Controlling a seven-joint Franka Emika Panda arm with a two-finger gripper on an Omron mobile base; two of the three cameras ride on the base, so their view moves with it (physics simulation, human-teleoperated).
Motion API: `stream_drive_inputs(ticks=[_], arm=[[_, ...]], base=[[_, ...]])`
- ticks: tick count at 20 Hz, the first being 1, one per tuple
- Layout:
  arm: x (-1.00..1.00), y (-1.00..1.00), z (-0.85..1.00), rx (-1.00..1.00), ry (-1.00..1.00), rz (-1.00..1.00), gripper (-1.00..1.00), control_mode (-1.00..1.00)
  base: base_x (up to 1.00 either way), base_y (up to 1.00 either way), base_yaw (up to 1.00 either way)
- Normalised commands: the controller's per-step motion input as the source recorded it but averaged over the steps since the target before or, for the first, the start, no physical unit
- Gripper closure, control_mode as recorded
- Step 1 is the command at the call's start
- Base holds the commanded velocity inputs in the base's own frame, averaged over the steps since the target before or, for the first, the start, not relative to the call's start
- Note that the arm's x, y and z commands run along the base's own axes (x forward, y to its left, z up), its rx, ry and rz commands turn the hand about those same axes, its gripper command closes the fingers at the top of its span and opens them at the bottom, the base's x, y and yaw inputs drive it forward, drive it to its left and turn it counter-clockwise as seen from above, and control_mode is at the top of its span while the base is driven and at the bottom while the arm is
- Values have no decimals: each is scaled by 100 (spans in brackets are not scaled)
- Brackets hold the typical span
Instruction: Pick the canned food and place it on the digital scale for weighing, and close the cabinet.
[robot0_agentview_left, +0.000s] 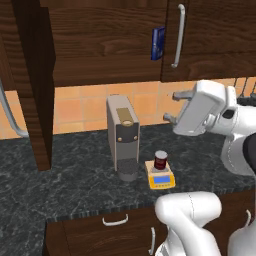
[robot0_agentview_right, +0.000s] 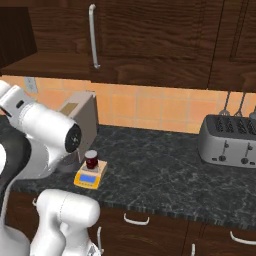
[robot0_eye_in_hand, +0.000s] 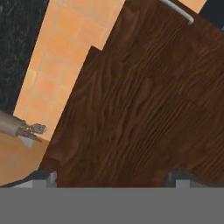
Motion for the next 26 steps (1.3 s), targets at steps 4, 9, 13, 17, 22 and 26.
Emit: stream_drive_inputs(ticks=[4, 9, 13, 17, 22, 26], arm=[[-90, 100, -41, 0, 0, -25, -100, -100], [-100, 93, -99, 4, -4, -56, -100, -100], [-100, 95, -83, 12, -17, -51, -100, -100], [-100, 100, -73, 8, -30, -17, -100, -100], [-80, 100, -62, 8, -37, -13, -100, -100], [-4, 100, -7, 1, -27, -17, -100, -100]], base=[[0, 0, 0], [0, 0, 0], [0, 0, 0], [0, 0, 0], [0, 0, 0], [0, 0, 0]])
